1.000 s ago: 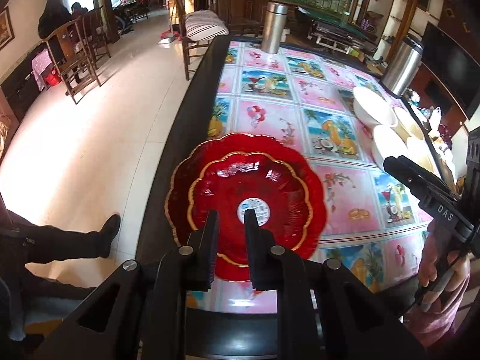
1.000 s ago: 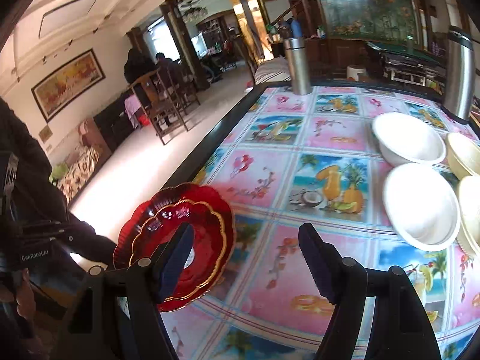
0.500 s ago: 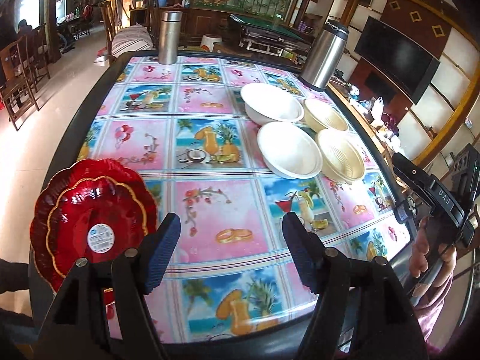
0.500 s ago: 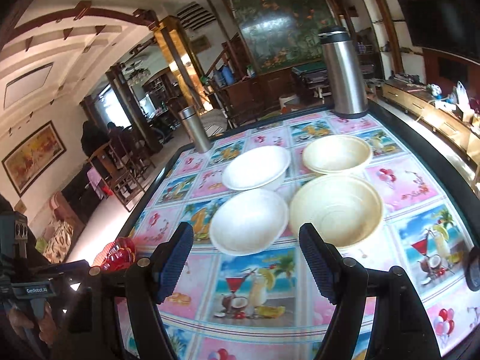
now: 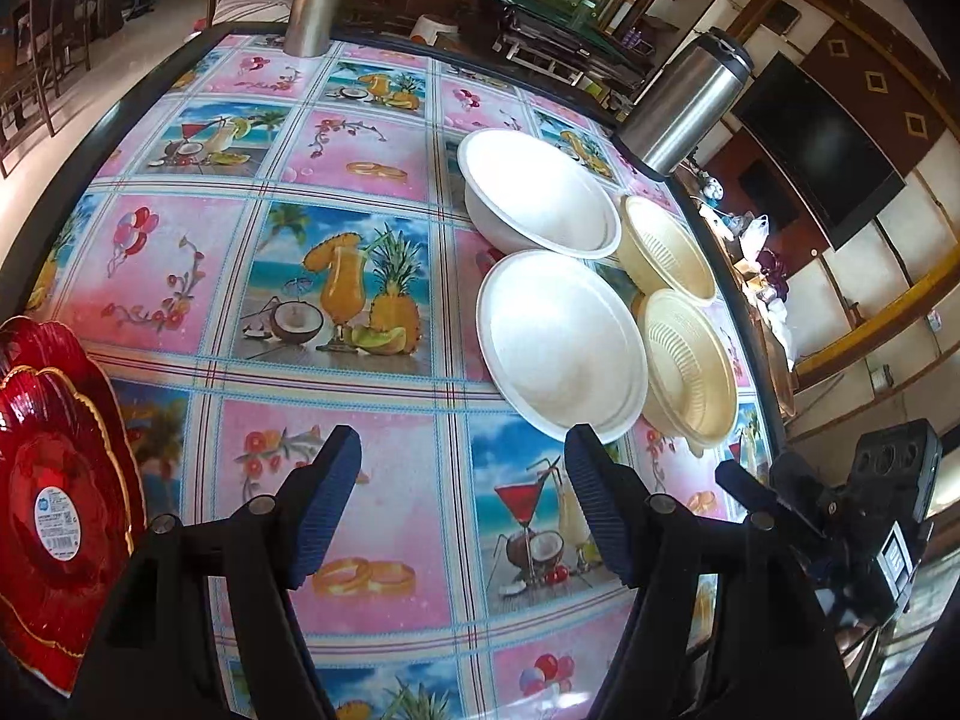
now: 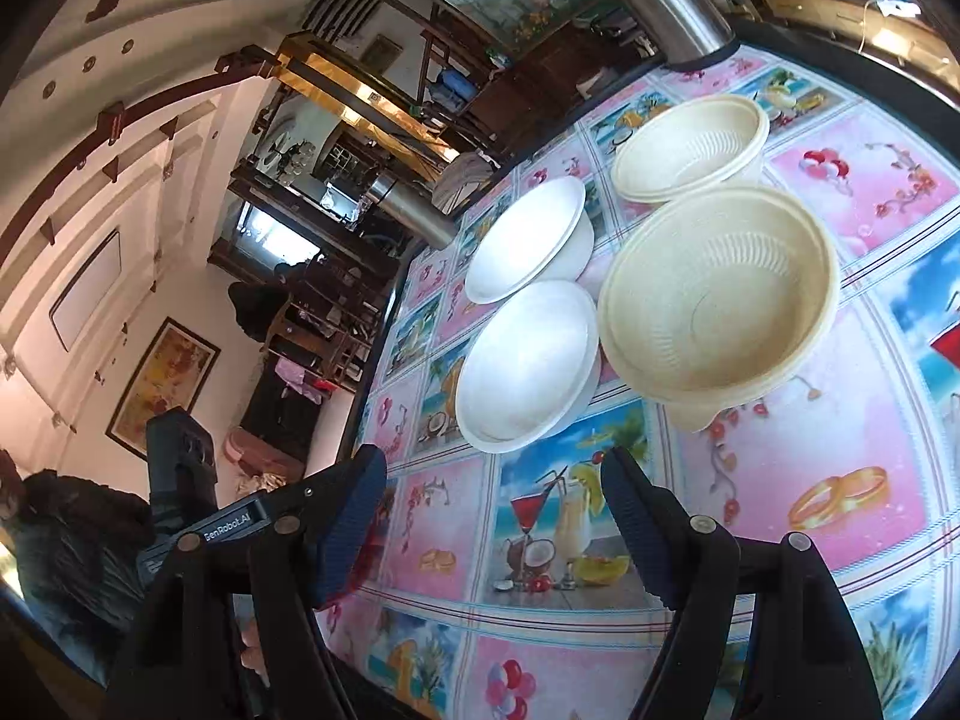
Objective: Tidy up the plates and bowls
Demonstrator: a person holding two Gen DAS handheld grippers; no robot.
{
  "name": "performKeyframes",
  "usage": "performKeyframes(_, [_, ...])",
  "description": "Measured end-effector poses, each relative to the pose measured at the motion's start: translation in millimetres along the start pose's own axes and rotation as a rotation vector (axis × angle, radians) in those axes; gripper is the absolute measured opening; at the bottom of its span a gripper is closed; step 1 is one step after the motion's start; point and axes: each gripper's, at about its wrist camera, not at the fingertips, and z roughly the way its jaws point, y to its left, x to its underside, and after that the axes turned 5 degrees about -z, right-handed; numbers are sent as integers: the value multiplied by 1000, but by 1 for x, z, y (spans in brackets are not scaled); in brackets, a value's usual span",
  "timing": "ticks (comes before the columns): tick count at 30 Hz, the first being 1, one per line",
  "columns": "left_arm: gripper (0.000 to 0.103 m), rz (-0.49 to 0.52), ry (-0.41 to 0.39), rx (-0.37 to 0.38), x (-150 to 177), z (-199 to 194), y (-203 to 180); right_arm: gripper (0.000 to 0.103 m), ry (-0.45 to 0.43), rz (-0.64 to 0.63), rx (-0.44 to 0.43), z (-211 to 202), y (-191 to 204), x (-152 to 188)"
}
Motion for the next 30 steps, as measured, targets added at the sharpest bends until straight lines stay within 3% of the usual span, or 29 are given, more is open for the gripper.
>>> performKeyframes(6, [70, -74, 64, 76, -29, 32, 6, 77, 20, 86, -16, 35, -8, -4])
performKeyframes(12, [70, -112, 82, 131, -43, 50, 8, 77, -50, 87, 25, 49, -15, -5])
performKeyframes(30, [70, -96, 122, 187, -54, 78, -6, 74, -43, 173, -5, 62, -29, -5])
